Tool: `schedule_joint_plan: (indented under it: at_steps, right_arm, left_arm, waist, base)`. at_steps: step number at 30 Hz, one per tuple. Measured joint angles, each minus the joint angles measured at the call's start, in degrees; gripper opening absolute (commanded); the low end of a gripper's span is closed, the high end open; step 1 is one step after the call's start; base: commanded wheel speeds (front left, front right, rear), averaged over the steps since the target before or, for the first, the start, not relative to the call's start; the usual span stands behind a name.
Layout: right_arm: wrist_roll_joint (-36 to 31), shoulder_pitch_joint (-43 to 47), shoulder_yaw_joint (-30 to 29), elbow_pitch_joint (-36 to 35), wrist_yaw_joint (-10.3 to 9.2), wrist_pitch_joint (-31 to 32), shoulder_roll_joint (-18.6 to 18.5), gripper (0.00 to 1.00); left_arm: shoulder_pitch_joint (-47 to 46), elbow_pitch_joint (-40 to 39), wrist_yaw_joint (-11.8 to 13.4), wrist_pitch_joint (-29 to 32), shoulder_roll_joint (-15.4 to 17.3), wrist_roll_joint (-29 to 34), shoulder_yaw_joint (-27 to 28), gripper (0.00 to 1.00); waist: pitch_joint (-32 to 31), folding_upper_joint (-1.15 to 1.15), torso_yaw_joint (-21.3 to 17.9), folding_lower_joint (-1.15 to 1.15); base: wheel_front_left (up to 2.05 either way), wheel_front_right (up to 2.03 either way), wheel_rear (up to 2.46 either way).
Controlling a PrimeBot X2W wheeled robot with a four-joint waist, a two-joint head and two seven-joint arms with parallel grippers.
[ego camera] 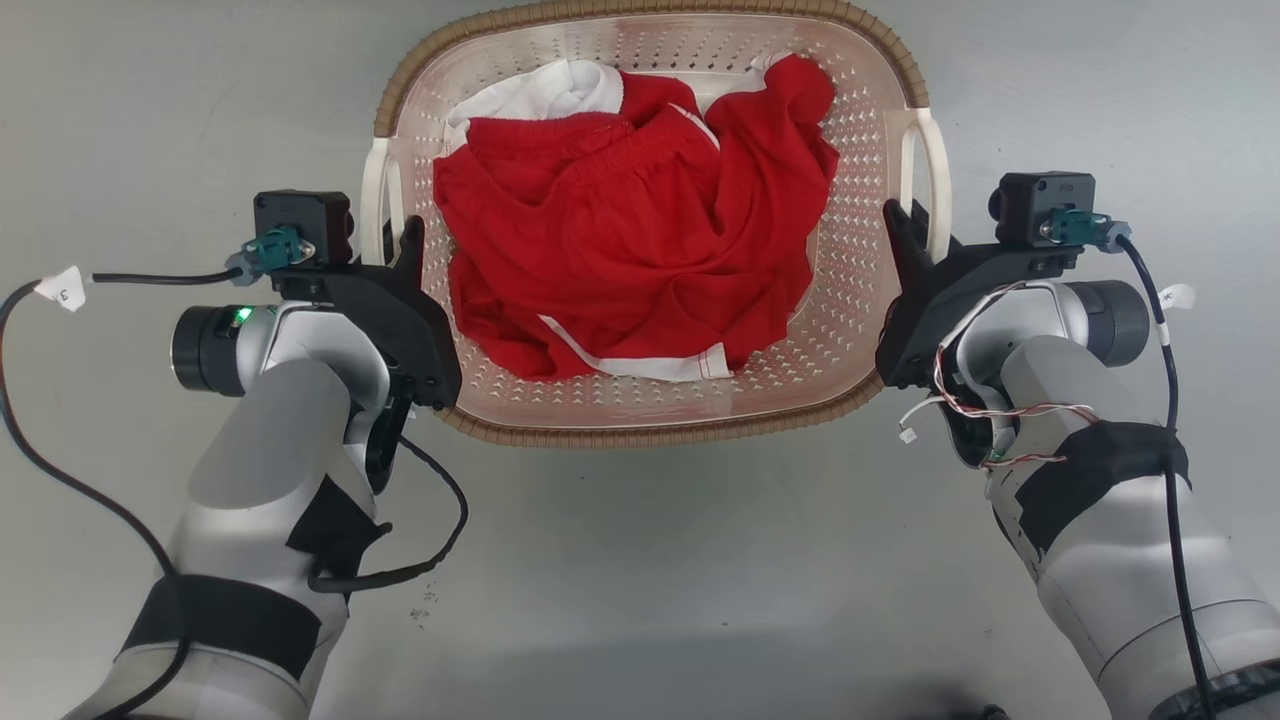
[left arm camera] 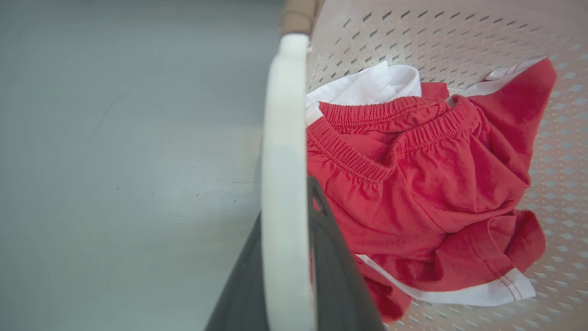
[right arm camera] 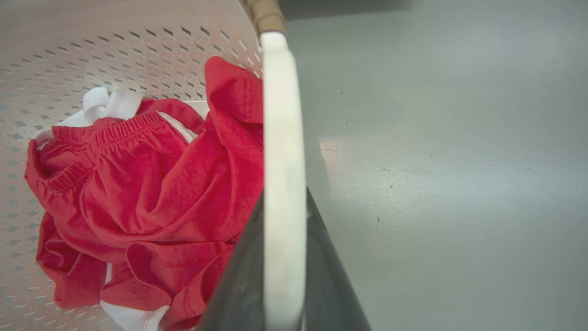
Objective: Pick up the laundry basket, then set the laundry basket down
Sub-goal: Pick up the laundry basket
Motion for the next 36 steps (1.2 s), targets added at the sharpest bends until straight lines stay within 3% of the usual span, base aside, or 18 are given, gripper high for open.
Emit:
schedule_joint_plan:
  at_steps: [22, 36]
  right_arm:
    - [4.28, 2.55, 3.24, 6.42, 0.10, -0.48, 1.15, 0.00]
    - [6.34, 7.90, 4.02, 10.79, 1.54, -0.47, 1.93, 0.00]
  left_arm:
    - [2.61, 5.91, -0.58, -0.76, -1.31, -1.69, -0.45, 0.00]
    - [9.09, 7.23, -1.40, 0.58, -2.02, -2.50, -1.29, 0.00]
  waist:
    - [-6.97, 0.01, 0.16, 0.01]
    - [-15.49, 0.01, -0.40, 0.01]
  base:
    - [0.00, 0.00, 0.00]
    - [0.00, 0.00, 0.00]
